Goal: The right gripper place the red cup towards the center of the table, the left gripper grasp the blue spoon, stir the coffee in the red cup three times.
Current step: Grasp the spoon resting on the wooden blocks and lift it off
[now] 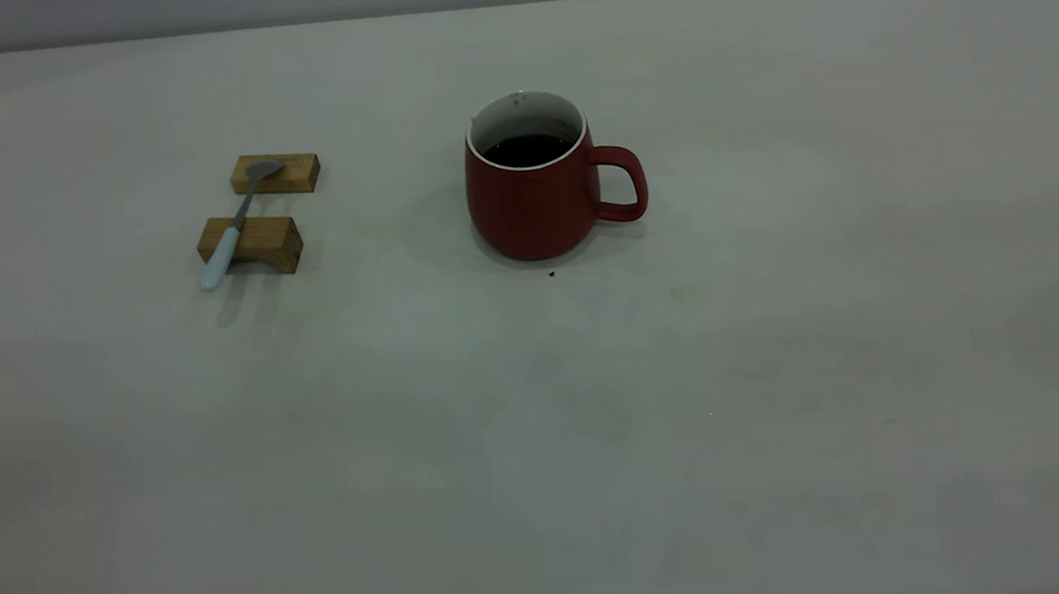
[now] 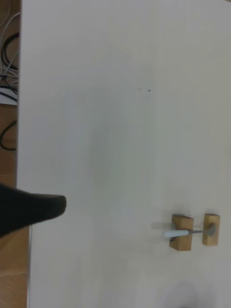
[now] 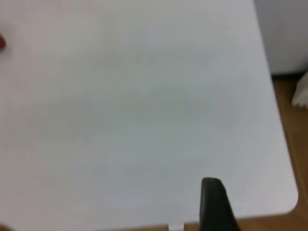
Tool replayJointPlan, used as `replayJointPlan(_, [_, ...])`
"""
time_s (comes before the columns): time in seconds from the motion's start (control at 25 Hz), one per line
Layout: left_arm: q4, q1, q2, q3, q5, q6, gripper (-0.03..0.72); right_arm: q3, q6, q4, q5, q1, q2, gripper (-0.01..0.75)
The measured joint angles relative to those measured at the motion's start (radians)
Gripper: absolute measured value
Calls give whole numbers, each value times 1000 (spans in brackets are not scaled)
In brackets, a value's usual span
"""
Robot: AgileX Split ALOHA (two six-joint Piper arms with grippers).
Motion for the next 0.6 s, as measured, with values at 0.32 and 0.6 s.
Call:
replayJointPlan(0.32, [0, 0, 0, 0, 0, 0, 585, 0, 0, -3, 8, -5, -119, 492])
replayJointPlan(0.6, [0, 0, 0, 0, 0, 0, 585, 0, 0, -3, 9, -5, -119, 492])
